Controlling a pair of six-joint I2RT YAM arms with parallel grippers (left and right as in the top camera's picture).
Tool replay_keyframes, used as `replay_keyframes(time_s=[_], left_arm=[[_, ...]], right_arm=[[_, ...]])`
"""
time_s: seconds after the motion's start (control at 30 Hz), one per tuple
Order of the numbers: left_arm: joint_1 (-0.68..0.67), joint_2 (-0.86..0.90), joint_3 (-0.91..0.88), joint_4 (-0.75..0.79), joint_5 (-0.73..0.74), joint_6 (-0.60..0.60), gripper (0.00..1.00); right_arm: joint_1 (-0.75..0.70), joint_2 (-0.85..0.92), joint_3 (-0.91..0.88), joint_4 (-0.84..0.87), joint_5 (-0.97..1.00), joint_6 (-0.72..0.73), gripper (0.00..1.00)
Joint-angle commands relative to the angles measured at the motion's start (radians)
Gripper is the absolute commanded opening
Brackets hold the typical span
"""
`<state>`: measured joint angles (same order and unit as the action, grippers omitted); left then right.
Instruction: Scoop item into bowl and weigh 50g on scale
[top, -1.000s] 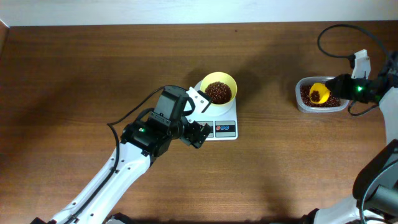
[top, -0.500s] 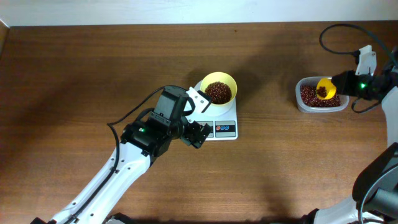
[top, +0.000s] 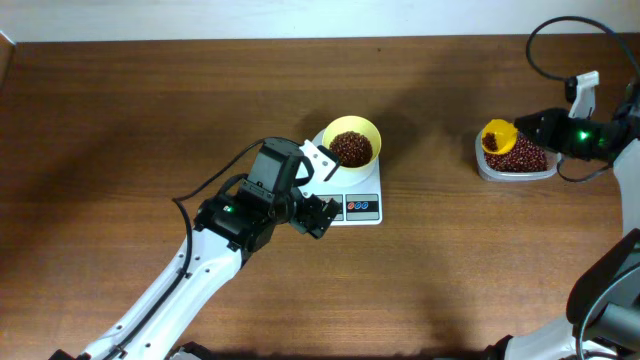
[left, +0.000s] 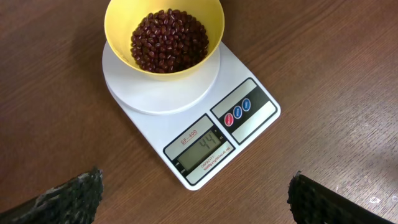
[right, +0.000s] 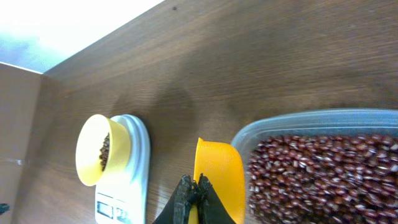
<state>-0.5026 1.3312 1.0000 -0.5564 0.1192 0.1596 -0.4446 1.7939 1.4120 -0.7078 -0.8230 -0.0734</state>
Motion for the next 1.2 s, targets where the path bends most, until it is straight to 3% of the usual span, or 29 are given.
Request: replay_keyframes(time_s=[0.0, 0.23, 0.47, 1.0, 1.17], left_arm=[[0.003, -0.019, 0.001, 0.002, 0.007, -0.012, 0.99], [0.003, -0.019, 0.001, 0.002, 0.007, -0.012, 0.99], [0.003, -0.019, 0.001, 0.002, 0.007, -0.012, 0.99], [0.003, -0.019, 0.001, 0.002, 0.007, -0.012, 0.99], [0.003, -0.019, 0.001, 0.002, 0.007, -0.012, 0.99]], right_arm=[[0.052, -0.028, 0.025, 0.025, -0.06, 0.053, 0.04], [0.301, -0.028, 0.025, 0.193, -0.056, 0.09, 0.04], [0.452, -0.028, 0.025, 0.261, -0.055, 0.09, 0.04], [0.615, -0.02, 0.024, 0.395, 0.171, 0.115, 0.04], [0.653, -0.02, 0.024, 0.393, 0.211, 0.063, 0.04]])
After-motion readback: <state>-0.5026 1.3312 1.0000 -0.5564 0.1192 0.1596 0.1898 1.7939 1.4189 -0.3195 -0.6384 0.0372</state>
